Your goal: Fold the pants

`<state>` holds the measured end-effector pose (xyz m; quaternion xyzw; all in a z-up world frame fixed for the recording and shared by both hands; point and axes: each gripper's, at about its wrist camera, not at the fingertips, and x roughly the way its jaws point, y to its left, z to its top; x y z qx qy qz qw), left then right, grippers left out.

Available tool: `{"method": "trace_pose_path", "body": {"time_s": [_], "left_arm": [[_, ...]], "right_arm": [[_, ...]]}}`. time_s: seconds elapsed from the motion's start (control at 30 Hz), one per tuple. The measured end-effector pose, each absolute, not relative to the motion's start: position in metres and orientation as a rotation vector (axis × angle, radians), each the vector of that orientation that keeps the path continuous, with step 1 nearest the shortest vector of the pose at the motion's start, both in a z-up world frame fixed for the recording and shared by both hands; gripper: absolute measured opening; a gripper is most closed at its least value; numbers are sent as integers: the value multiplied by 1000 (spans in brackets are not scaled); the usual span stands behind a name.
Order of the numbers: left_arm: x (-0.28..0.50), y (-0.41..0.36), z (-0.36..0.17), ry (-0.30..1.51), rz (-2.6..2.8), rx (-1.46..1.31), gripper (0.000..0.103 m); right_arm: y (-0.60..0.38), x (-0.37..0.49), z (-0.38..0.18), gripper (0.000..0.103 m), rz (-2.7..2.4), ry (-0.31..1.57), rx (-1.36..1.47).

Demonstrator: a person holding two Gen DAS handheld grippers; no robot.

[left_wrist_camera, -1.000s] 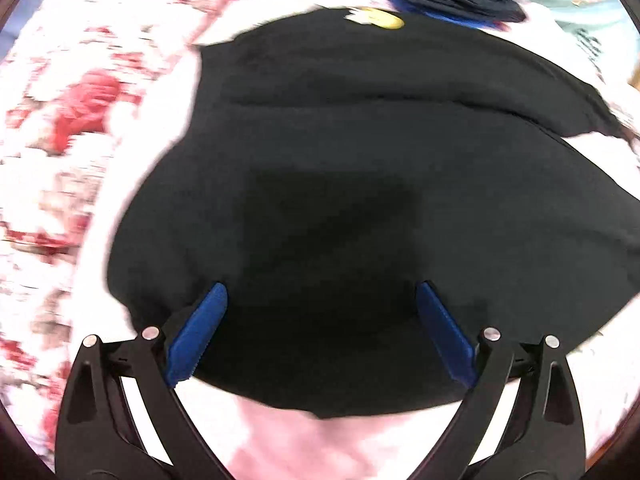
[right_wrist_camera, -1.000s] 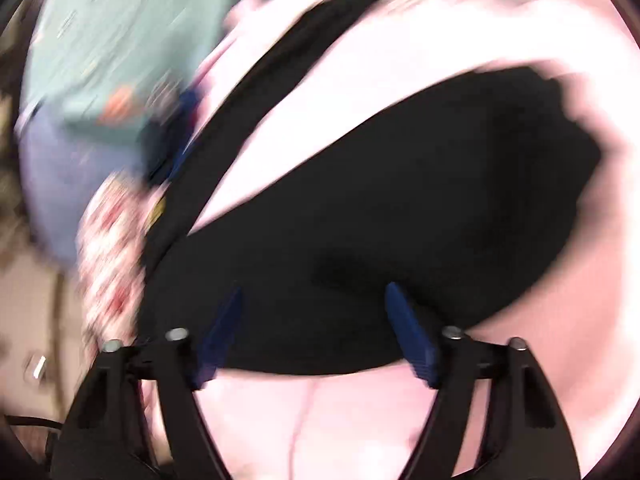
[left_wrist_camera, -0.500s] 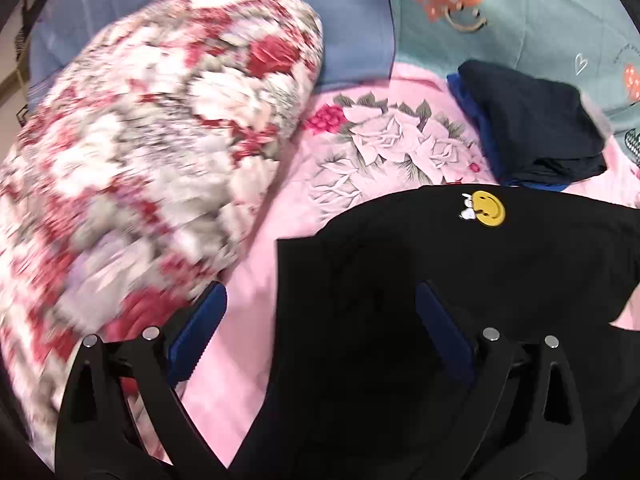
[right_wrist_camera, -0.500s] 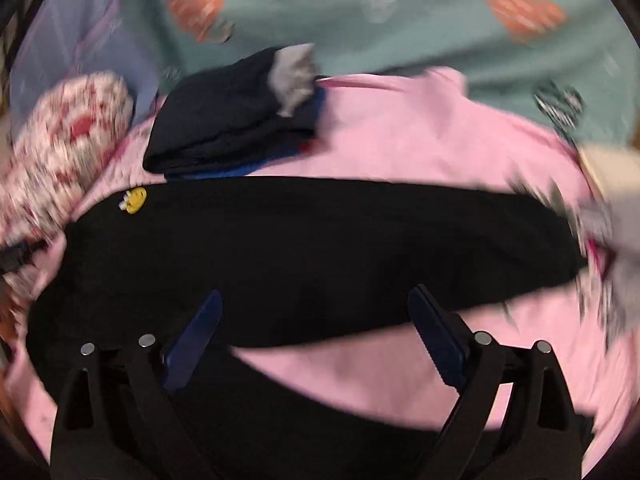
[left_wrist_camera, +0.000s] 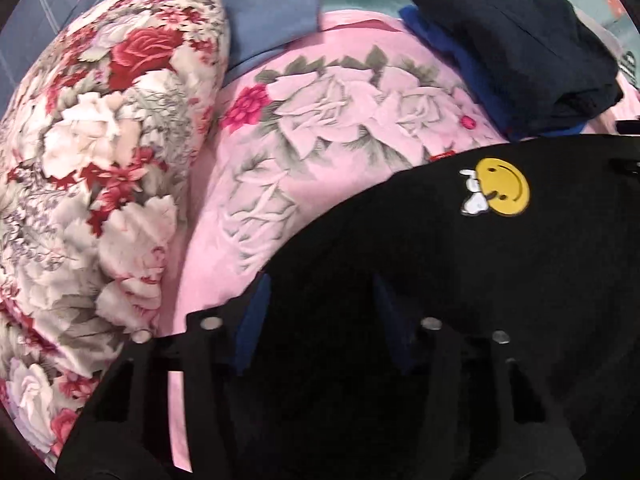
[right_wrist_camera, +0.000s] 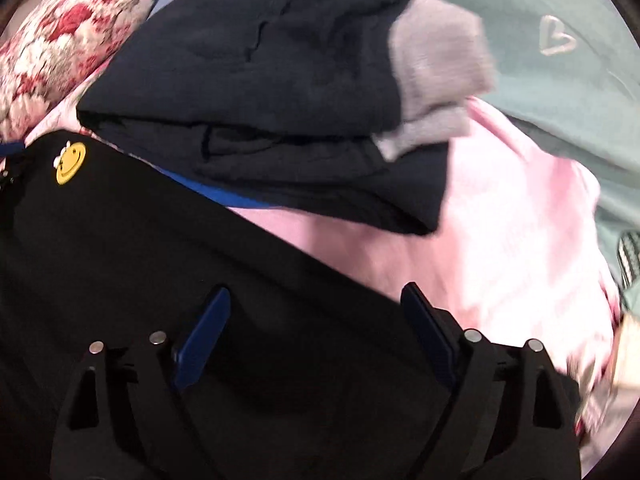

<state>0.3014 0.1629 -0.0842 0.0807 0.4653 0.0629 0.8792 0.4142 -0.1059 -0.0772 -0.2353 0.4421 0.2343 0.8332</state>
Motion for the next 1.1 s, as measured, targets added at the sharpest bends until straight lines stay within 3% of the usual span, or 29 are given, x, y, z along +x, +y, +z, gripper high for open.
{"method": "trace_pose_path", "body": {"time_s": [0.07,0.1,0.17,0.23,0.3,0.53,0.57,0.67,0.97,1.03,1.1], "left_arm": [[301,164,-84,970,121,156,44],[301,164,-84,972,109,145,36],[304,162,-85,972,97,134,31],[304,163,-84,972,96,114,25],[301,165,-79,968,100,104,13],[239,172,-17,855,63,24,6],[226,170,-10,837,66,24,1],[177,169,1,801,65,4,0],[88,188,-54,968,73,-142,2],[87,192,-60,1002,83,-177,16],[90,191,-57,994,106,-153,60]], "right_arm": [[-101,416,-78,78,542,917,-503],[-100,417,-79,69,563,913,-495],[-99,417,-78,43,628,930,-425],[-95,410,-76,10,646,923,-436],[-94,401,-73,7,625,900,-455],[-133,316,1,6,662,778,-295],[-140,299,7,6,667,770,-281],[-167,236,17,6,699,766,-242],[-186,130,-66,11,705,982,-229],[-190,123,-82,41,694,1043,-197],[-191,116,-73,52,689,999,-170]]}}
